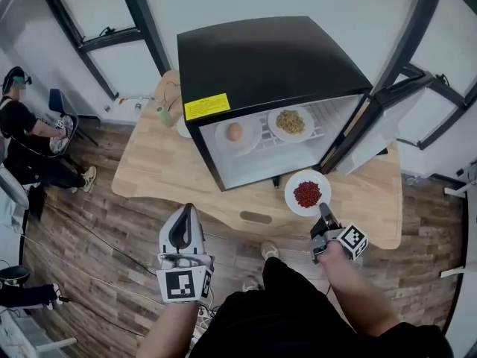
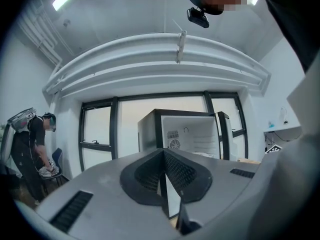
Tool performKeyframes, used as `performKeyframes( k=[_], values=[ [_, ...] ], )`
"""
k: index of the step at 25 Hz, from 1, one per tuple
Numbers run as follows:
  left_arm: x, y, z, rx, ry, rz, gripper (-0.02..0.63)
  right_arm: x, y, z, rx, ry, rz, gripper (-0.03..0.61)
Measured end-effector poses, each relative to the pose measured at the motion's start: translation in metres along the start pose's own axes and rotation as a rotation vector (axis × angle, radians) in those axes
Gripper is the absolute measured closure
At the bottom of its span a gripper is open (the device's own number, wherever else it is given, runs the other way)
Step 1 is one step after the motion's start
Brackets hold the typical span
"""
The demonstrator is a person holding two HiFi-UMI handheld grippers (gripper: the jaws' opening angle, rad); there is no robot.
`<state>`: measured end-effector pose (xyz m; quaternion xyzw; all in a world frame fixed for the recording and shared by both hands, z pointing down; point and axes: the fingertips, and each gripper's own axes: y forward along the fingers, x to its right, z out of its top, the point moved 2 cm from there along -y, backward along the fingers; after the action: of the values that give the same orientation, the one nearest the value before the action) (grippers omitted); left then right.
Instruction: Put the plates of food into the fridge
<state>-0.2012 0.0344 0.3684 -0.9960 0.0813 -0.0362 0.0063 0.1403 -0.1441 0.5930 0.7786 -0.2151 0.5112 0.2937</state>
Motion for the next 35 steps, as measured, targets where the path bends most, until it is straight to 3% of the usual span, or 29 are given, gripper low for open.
performKeyframes(
  k=[10, 23, 35],
  values=[
    [-0.017, 0.021, 0.012, 0.016, 0.02, 0.092, 0.609, -0.034, 0.076, -0.007, -0.121, -0.027, 0.082, 0.546],
    [-0.019, 0.055, 0.01, 0.005, 0.013, 0.154, 0.609, -0.05, 0.132, -0.007, -0.235, -0.061, 0.094, 0.546],
    [-0.029, 0.071, -0.001, -0.039, 0.033, 0.2, 0.609, -0.05, 0.175, -0.031, -0.318, -0.045, 0.109, 0.546]
  ],
)
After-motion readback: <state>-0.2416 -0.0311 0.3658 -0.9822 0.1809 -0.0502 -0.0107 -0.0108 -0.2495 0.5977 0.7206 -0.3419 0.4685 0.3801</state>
